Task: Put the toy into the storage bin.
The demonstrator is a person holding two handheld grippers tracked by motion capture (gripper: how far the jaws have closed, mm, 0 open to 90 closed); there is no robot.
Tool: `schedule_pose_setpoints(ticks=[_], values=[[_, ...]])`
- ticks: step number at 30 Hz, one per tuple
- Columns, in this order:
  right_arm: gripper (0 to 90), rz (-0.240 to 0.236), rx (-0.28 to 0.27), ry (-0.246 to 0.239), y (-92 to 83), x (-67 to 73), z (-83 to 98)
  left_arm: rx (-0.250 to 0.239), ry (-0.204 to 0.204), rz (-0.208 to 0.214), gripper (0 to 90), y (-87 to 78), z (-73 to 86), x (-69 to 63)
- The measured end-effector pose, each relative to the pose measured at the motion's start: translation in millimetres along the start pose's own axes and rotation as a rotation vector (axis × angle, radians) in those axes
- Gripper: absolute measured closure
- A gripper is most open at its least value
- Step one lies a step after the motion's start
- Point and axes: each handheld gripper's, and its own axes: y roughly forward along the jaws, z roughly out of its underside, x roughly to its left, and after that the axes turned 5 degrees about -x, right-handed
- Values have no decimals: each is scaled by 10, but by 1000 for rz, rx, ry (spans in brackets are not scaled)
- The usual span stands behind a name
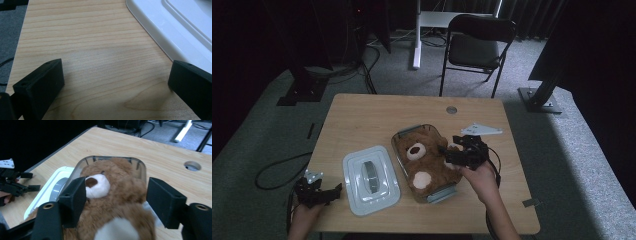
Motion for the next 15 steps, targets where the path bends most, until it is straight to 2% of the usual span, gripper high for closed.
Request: schedule_pose_setpoints(ticks=[4,12,15], values=[[342,11,-15,8,-138,-63,85,2,2,0,11,-1,0,1],[386,23,-2,23,-340,-191,298,2,2,0,10,-1,0,1],[446,35,0,19,-404,-229,350,2,2,0,10,-1,0,1]])
